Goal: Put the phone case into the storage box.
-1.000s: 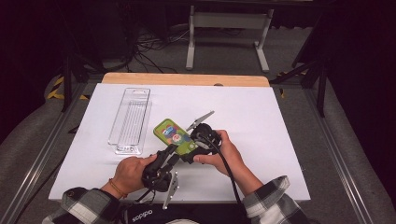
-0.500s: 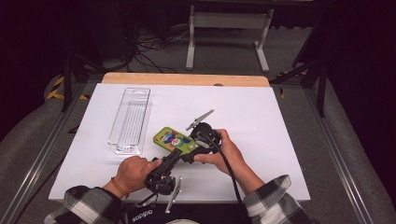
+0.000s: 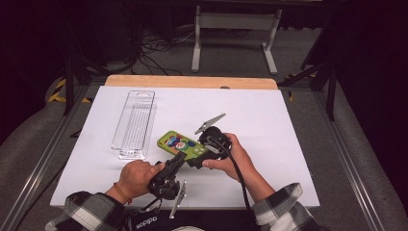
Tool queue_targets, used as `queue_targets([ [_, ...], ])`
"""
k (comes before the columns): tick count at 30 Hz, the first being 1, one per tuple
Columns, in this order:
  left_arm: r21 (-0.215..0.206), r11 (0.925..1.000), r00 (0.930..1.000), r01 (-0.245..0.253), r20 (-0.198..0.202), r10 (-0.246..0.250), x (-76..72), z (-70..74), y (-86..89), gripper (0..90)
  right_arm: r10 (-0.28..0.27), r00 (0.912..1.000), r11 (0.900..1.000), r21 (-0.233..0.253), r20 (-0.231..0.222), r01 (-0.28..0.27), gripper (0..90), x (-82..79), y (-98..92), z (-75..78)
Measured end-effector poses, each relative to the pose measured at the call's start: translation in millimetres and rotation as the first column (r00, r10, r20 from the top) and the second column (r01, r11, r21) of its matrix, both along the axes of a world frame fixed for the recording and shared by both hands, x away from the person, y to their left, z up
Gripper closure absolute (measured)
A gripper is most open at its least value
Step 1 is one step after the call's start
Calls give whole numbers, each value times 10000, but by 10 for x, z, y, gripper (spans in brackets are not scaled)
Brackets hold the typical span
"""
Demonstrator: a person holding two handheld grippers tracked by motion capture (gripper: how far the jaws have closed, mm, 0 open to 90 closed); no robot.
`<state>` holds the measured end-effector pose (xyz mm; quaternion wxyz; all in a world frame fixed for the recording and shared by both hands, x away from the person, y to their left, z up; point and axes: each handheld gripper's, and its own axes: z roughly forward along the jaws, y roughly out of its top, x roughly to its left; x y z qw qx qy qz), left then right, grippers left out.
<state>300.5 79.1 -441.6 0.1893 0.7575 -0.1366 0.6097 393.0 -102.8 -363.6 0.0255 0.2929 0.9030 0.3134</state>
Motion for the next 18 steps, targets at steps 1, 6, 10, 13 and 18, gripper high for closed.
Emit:
queue_targets([
  [1, -88, 9999, 10000, -62, -42, 61, 1, 12, 2, 789, 61, 9999, 10000, 36, 156, -62, 148, -22, -21, 13],
  [6, -440, 9990, 9997, -88, -251, 77, 24, 75, 6, 791, 192, 9970, 9997, 134, 743, -202, 149, -113, -110, 68],
  [10, -766, 9971, 9985, -45, -554, 2, 41, 117, -13, 792, 135, 9917, 9995, 267, 1283, -170, 154, -197, -206, 125],
  [13, -1070, 9942, 9973, 56, -717, -133, 60, 172, -34, 792, 25, 9887, 9994, 340, 1497, -77, 154, -231, -251, 147],
  [18, -1887, 9820, 9899, 104, -1371, -369, 96, 292, -28, 792, -159, 9759, 9976, 689, 2176, 9, 157, -307, -380, 171],
])
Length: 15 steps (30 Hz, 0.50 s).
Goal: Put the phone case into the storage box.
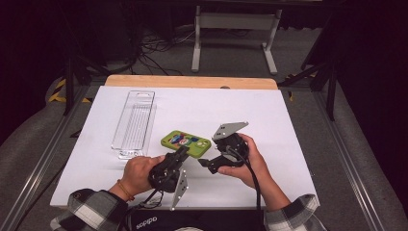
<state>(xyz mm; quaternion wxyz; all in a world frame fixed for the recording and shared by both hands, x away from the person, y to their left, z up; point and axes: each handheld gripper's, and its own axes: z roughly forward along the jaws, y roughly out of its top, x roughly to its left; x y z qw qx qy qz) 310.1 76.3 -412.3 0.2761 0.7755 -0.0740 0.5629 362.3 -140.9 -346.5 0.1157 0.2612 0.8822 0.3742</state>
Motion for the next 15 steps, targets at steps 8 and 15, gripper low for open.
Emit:
queue_targets([
  [8, -806, 9967, 9945, 10, -1042, -94, 67, 105, 38, 793, -314, 9837, 9995, 74, 1771, 306, 174, -105, -54, -2],
  [15, -1842, 9829, 9801, -27, -1955, -340, 148, 173, 116, 793, -328, 9530, 9994, 166, 3013, 292, 171, -177, -49, -42],
])
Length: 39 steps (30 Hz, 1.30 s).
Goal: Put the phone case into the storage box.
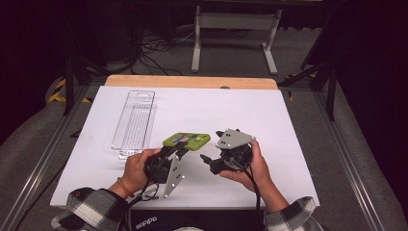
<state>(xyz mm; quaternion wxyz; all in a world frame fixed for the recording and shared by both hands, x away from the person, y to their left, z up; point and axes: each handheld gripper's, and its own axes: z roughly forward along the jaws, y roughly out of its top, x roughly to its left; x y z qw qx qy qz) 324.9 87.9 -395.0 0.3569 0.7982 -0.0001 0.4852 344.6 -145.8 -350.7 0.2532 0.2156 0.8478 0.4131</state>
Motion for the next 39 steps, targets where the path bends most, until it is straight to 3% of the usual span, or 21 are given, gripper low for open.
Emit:
queue_targets([
  [4, -728, 9973, 9972, 120, -724, -173, 72, 52, 70, 793, -12, 9990, 9998, 174, 455, 4, 171, -18, -17, -37],
  [6, -876, 9961, 9958, 126, -893, -205, 88, 64, 89, 793, -55, 9983, 9996, 262, 576, 40, 171, -24, -23, -48],
  [11, -1731, 9849, 9839, 55, -1749, -362, 155, 109, 189, 793, -170, 9961, 9989, 455, 862, 131, 170, -36, -66, -104],
  [16, -2131, 9770, 9775, 56, -2049, -503, 194, 129, 247, 793, -228, 9947, 9987, 470, 1000, 182, 168, -57, -120, -184],
  [24, -2900, 9570, 9633, -57, -2586, -727, 259, 166, 386, 793, -392, 9897, 9974, 652, 1377, 305, 143, -120, -253, -309],
  [27, -2961, 9551, 9634, -81, -2583, -719, 279, 176, 422, 792, -607, 9853, 9966, 647, 1598, 509, 131, -141, -295, -363],
  [30, -3233, 9461, 9597, -190, -2714, -735, 315, 190, 486, 792, -688, 9836, 9961, 668, 1666, 583, 123, -162, -334, -404],
  [31, -3404, 9399, 9571, -259, -2800, -750, 333, 196, 518, 792, -696, 9846, 9958, 694, 1603, 591, 118, -168, -347, -414],
  [34, -3552, 9342, 9556, -326, -2851, -751, 353, 209, 566, 792, -793, 9828, 9949, 752, 1671, 675, 108, -185, -368, -436],
  [39, -3946, 9175, 9490, -496, -3049, -798, 392, 230, 648, 791, -653, 9827, 9962, 682, 1735, 541, 105, -220, -391, -471],
])
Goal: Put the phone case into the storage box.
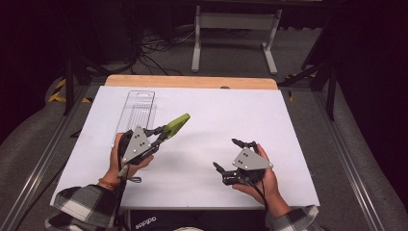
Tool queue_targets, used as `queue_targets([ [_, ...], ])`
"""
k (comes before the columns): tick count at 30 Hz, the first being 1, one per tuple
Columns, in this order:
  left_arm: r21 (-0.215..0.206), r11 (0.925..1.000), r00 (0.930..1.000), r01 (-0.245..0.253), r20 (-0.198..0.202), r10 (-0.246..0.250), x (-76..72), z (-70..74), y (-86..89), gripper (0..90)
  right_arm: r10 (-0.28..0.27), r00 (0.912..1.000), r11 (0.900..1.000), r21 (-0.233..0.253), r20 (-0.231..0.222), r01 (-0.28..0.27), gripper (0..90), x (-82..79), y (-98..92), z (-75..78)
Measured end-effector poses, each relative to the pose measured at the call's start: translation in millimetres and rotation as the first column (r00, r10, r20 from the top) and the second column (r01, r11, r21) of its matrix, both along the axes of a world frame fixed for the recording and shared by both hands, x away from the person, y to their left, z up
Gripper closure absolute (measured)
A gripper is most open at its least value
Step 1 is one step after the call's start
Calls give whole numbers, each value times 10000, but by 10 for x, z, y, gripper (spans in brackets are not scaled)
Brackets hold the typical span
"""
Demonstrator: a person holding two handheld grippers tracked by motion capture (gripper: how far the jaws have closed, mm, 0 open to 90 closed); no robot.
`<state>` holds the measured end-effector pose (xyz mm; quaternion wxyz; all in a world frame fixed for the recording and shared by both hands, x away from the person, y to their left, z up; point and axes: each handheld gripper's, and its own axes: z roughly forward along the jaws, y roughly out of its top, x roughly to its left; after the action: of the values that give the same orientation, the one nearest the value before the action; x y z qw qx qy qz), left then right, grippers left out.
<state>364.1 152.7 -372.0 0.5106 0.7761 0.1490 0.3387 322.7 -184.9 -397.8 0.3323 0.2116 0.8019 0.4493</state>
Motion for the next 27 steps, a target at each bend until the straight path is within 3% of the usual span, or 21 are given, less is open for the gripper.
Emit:
queue_targets([
  [3, -147, 9999, 10000, -91, -12, 91, 23, 26, 56, 790, -23, 10000, 9999, -159, 55, 24, 105, -21, -14, -24],
  [8, -339, 9992, 9998, -194, -23, 193, 44, 62, 142, 790, -143, 9996, 9999, -55, -249, 142, 98, -70, -95, -61],
  [15, -681, 9973, 9996, -270, -74, 265, 57, 118, 266, 790, -453, 9990, 9990, 39, -43, 453, 91, -104, -210, -89],
  [27, -1050, 9929, 9984, -567, 5, 571, 82, 168, 454, 790, -442, 9990, 9987, -257, -17, 442, 91, -76, -183, -153],
])
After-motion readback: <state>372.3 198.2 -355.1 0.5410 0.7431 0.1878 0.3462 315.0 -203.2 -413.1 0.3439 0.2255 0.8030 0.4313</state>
